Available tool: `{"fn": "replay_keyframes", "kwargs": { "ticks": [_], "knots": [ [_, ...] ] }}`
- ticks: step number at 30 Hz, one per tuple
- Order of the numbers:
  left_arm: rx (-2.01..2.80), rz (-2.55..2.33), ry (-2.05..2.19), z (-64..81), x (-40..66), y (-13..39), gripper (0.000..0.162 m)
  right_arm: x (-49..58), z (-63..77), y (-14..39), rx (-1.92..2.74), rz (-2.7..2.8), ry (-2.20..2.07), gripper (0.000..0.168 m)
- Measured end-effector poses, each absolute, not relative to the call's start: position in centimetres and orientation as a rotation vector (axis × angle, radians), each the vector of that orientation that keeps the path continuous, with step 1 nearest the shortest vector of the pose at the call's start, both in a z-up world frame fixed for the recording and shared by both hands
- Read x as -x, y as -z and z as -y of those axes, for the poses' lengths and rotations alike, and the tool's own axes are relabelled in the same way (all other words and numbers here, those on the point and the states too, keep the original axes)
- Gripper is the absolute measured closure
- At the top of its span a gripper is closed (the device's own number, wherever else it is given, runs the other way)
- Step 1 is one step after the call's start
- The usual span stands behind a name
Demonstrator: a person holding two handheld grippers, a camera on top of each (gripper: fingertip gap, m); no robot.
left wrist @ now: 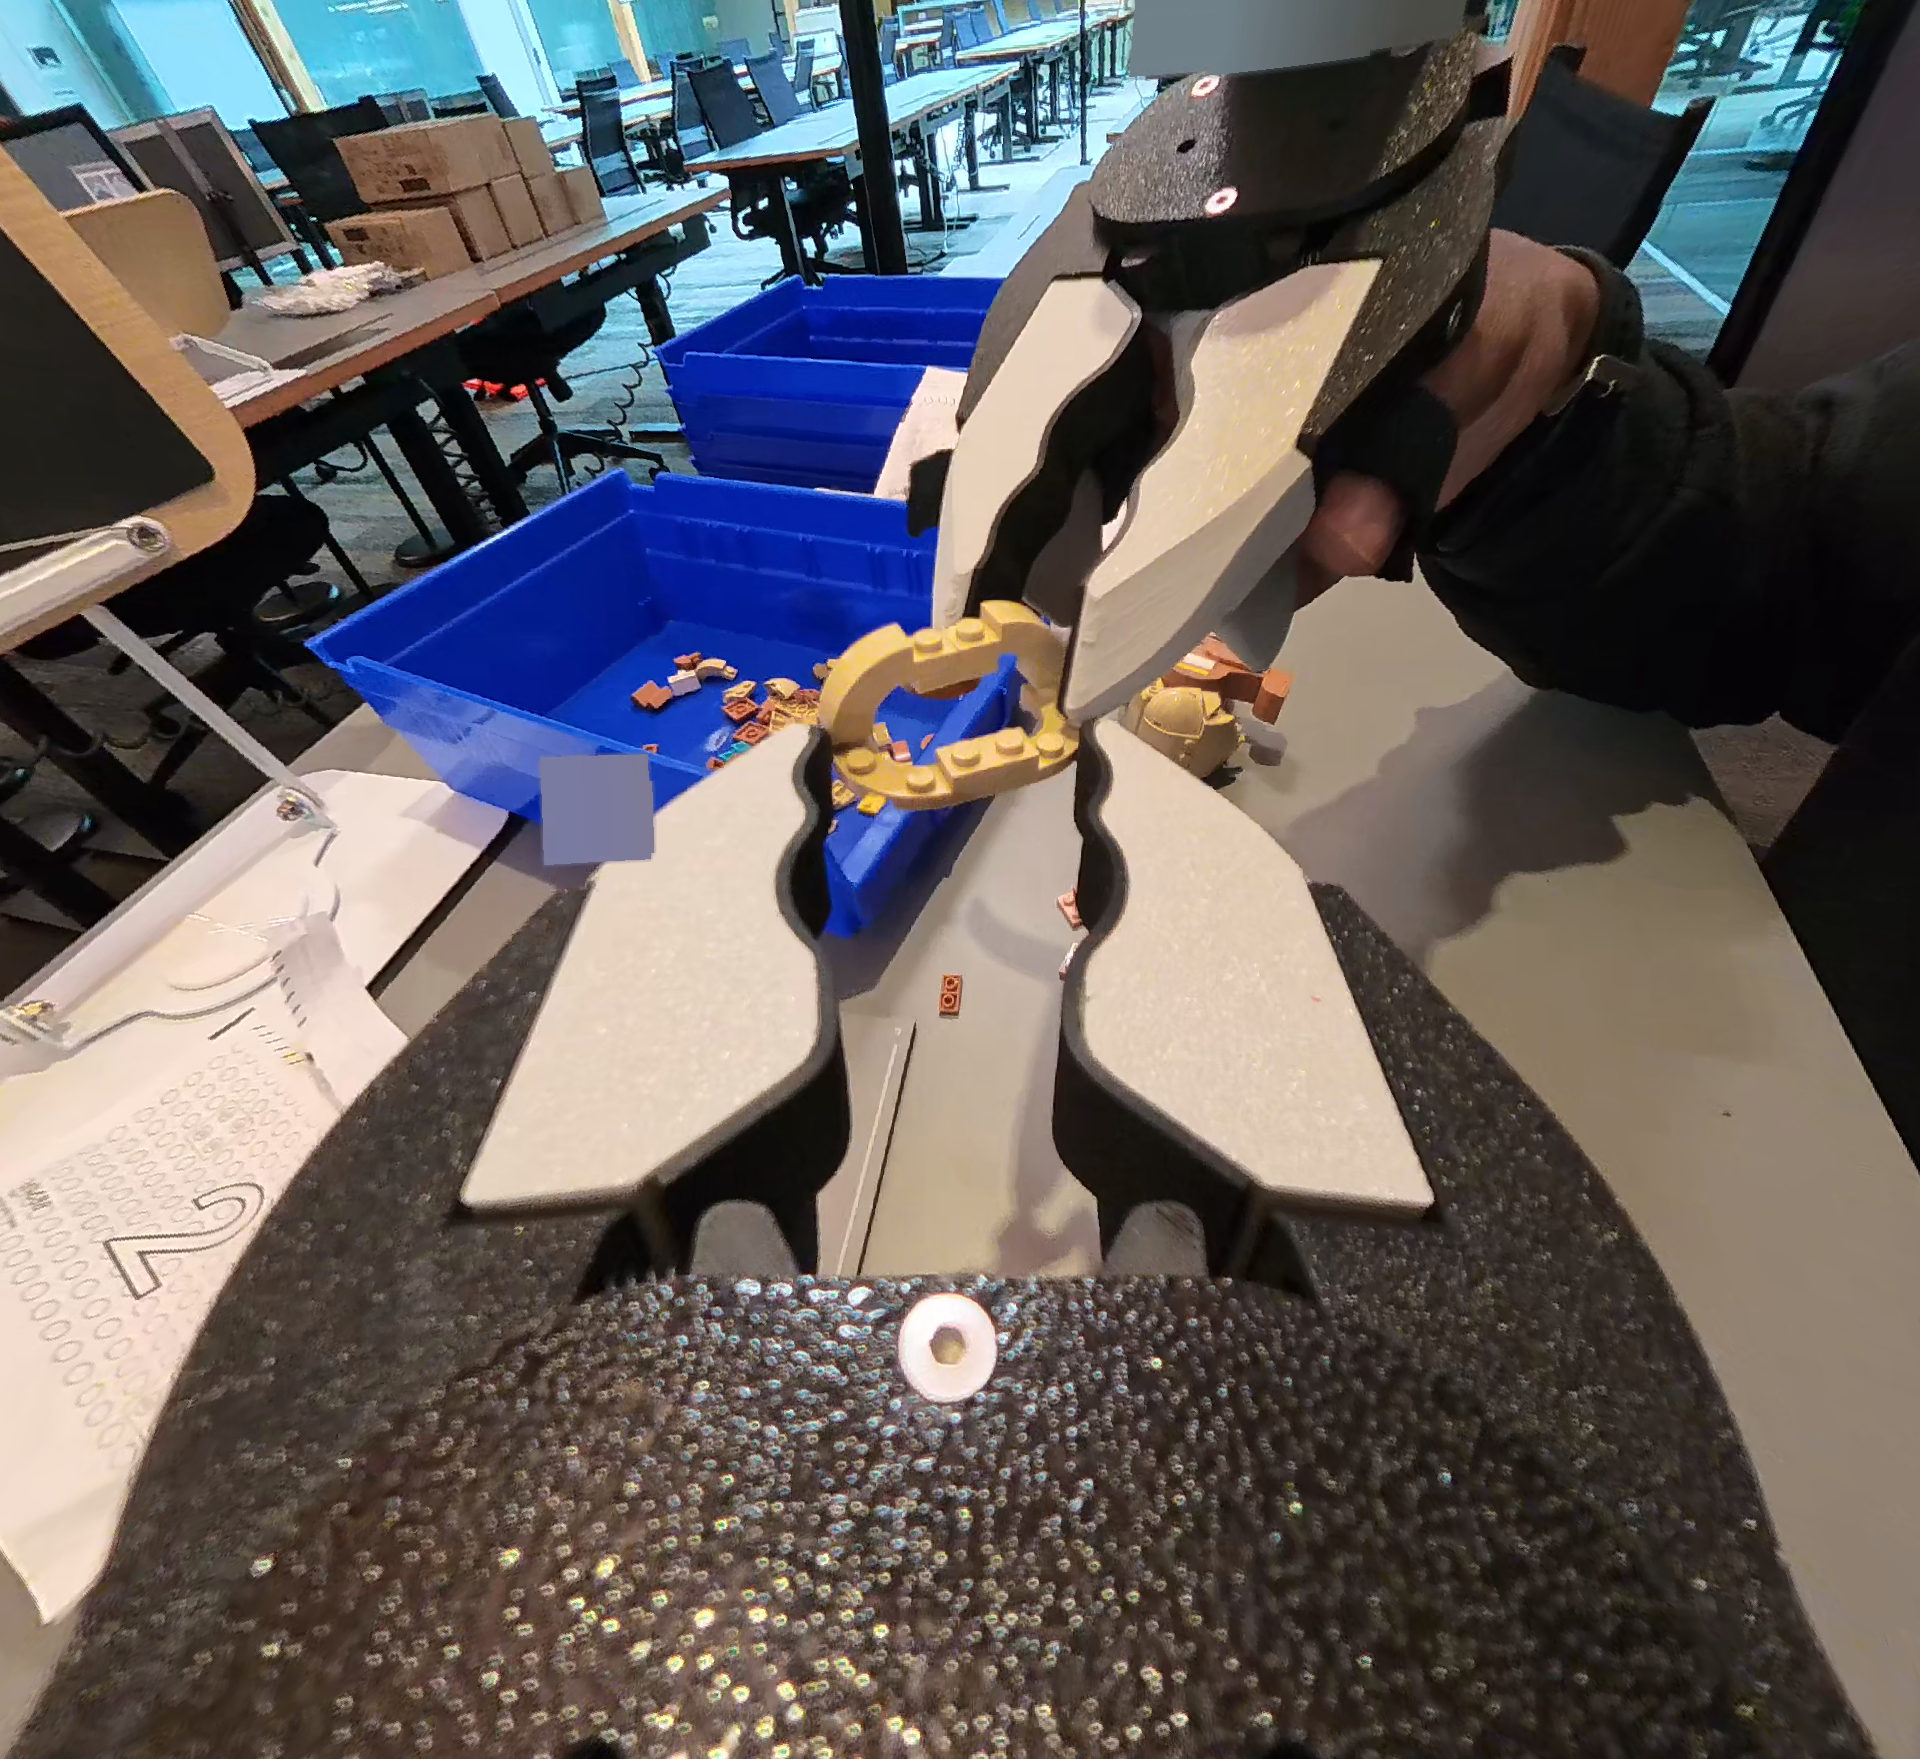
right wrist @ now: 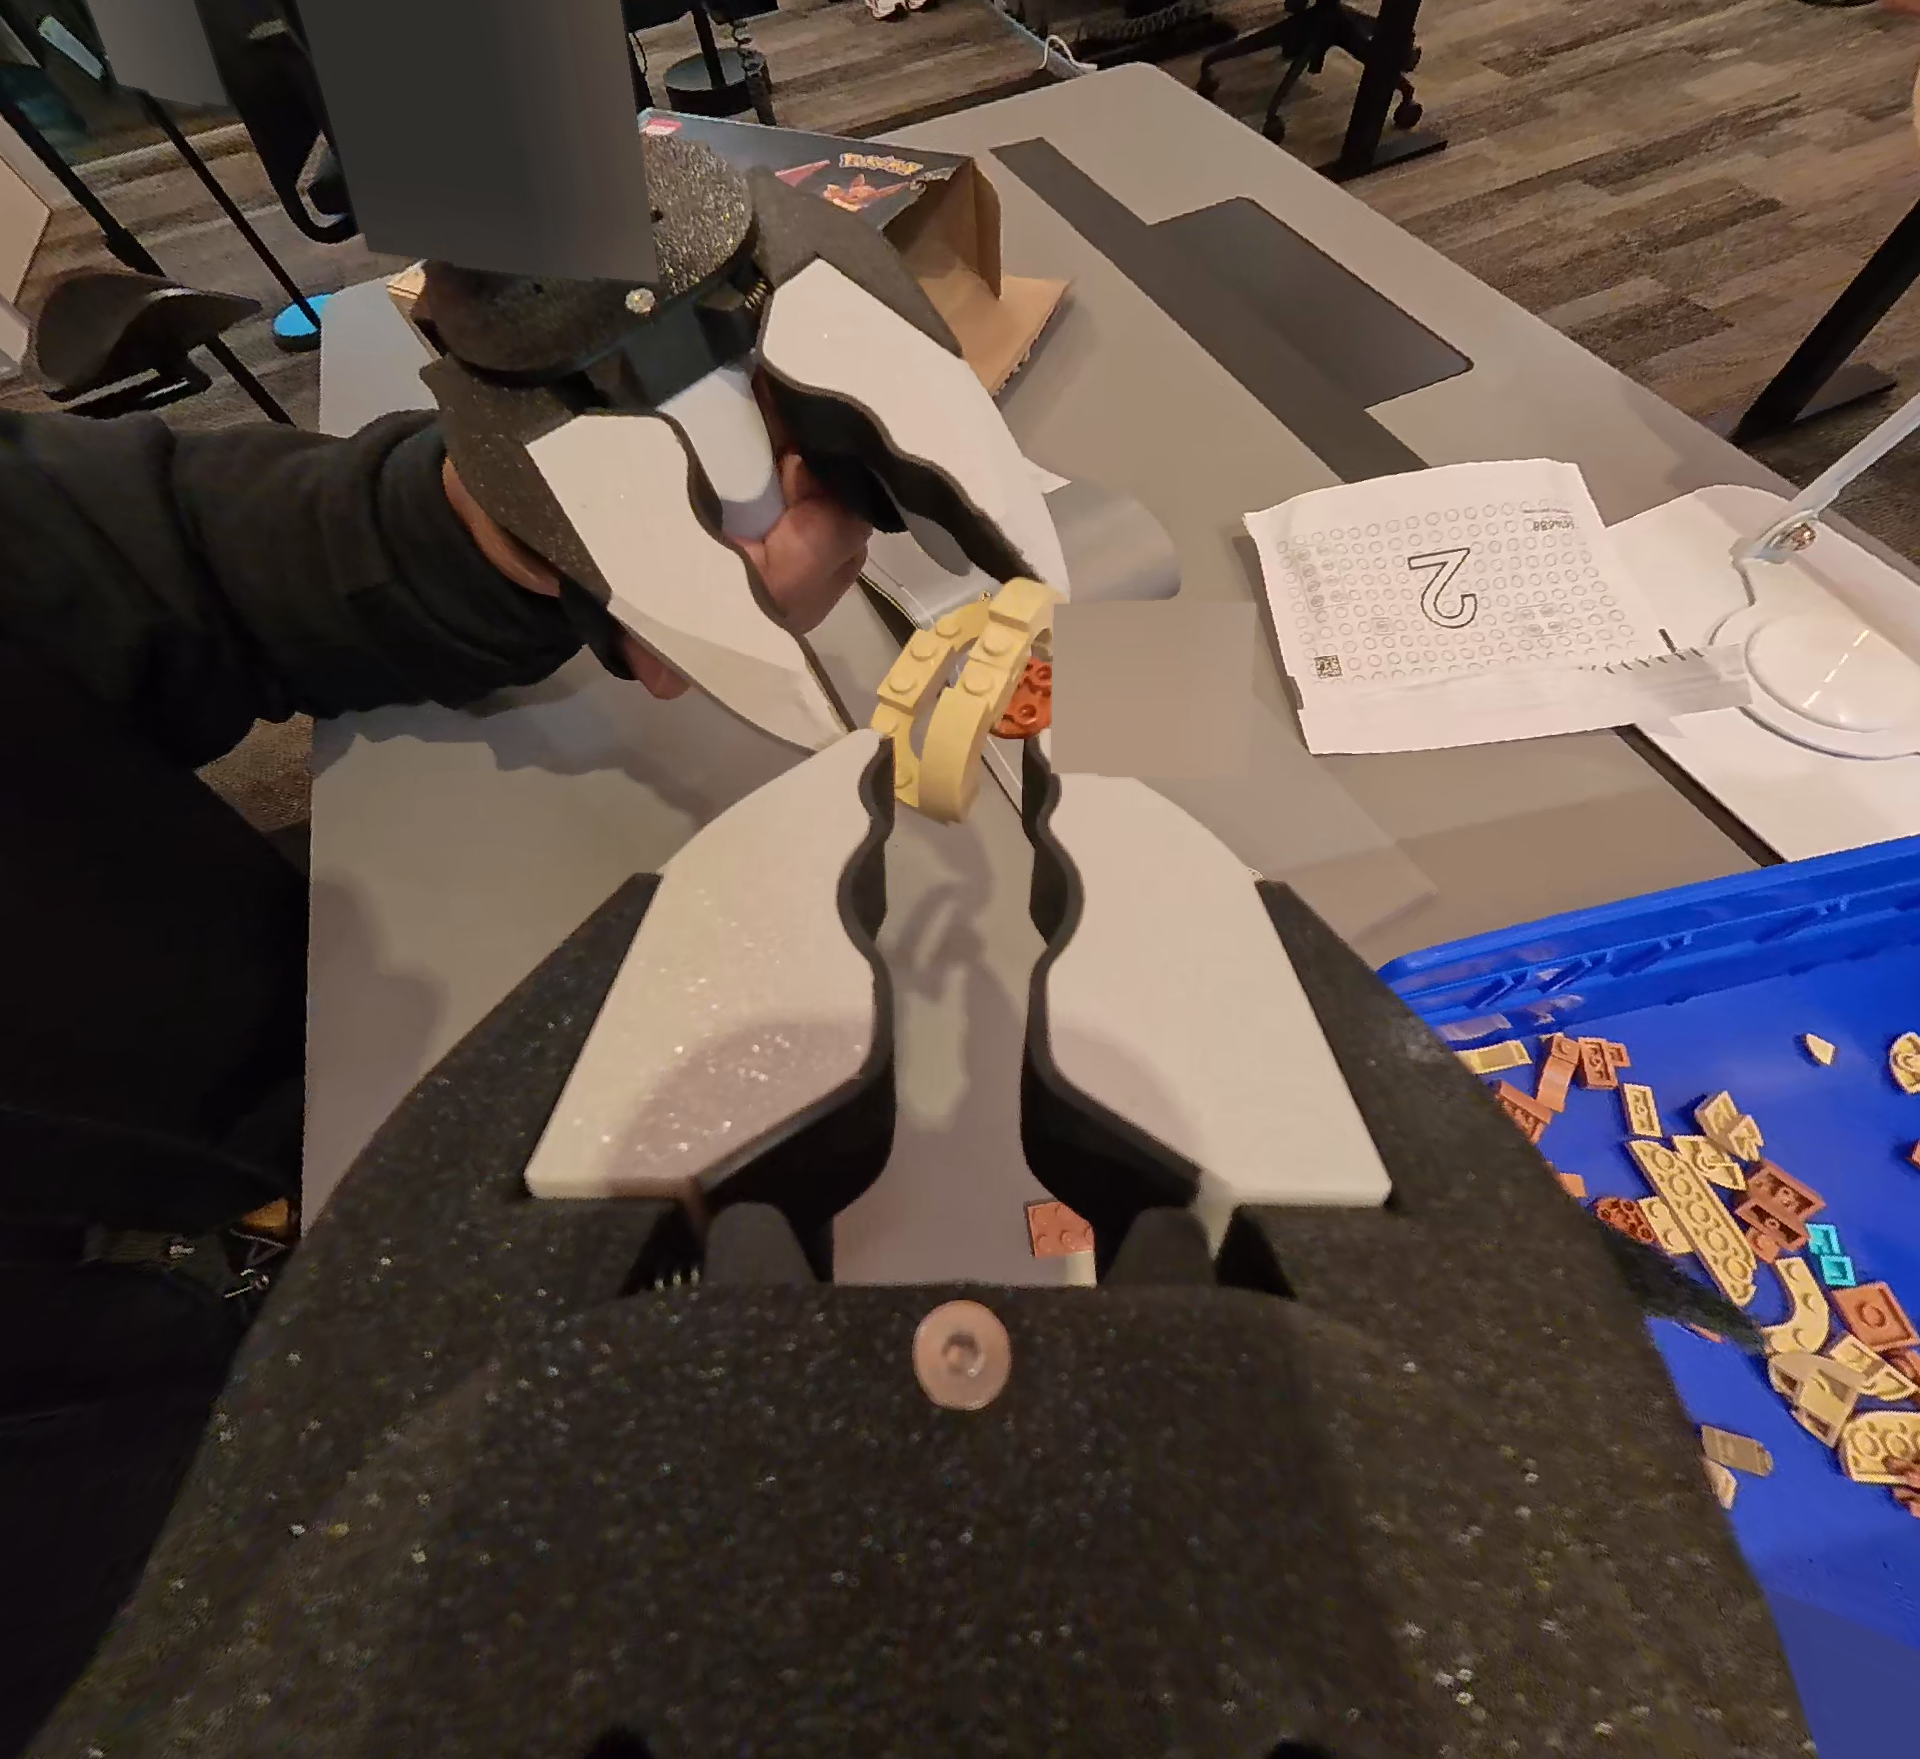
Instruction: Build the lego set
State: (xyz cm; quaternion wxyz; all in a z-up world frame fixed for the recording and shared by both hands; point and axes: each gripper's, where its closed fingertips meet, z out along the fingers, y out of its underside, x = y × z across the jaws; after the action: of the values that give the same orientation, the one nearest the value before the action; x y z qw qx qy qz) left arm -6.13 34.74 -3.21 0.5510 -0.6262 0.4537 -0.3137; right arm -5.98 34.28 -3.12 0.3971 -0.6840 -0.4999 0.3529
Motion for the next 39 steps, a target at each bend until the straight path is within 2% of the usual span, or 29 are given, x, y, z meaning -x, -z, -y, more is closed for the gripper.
{"fn": "replay_keyframes", "kwargs": {
  "ticks": [39],
  "knots": [
    [1.372,-1.06,0.743,-33.9,6.0,1.5,0.118,5.9,-32.6,2.4,1.636,1.375,-0.77,0.139]
  ]
}}
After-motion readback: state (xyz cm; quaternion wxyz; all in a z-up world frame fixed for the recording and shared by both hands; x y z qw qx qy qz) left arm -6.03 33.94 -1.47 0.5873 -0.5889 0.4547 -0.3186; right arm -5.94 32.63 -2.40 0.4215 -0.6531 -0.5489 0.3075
